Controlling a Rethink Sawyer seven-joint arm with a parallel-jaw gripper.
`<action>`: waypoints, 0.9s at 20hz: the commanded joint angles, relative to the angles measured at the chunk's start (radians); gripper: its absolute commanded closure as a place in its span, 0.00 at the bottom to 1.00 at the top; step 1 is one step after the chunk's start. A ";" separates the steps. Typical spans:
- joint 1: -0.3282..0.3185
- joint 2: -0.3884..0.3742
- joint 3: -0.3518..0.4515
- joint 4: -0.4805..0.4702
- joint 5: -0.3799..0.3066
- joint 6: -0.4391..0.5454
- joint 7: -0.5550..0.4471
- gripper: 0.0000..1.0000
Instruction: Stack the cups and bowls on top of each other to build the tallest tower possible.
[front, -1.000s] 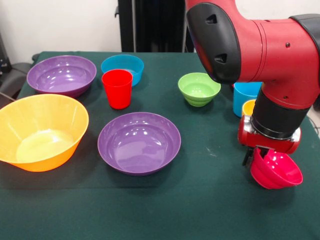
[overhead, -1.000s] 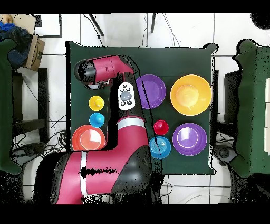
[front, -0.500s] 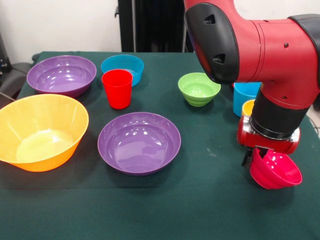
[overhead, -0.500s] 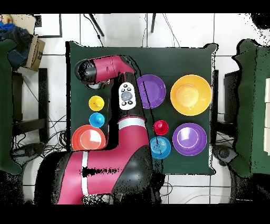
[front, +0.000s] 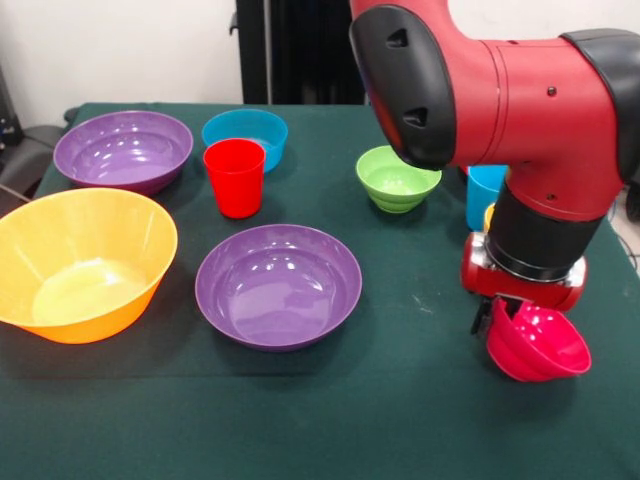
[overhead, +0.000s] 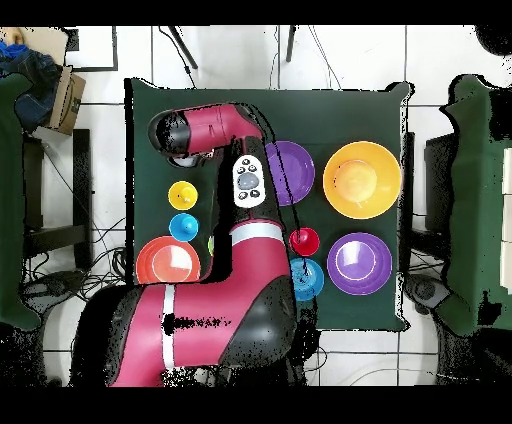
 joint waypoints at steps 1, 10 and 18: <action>-0.031 0.024 0.060 0.063 -0.074 -0.011 -0.227 1.00; -0.027 0.034 0.057 0.042 -0.079 -0.001 -0.222 1.00; -0.027 0.041 0.060 0.031 -0.079 0.009 -0.230 1.00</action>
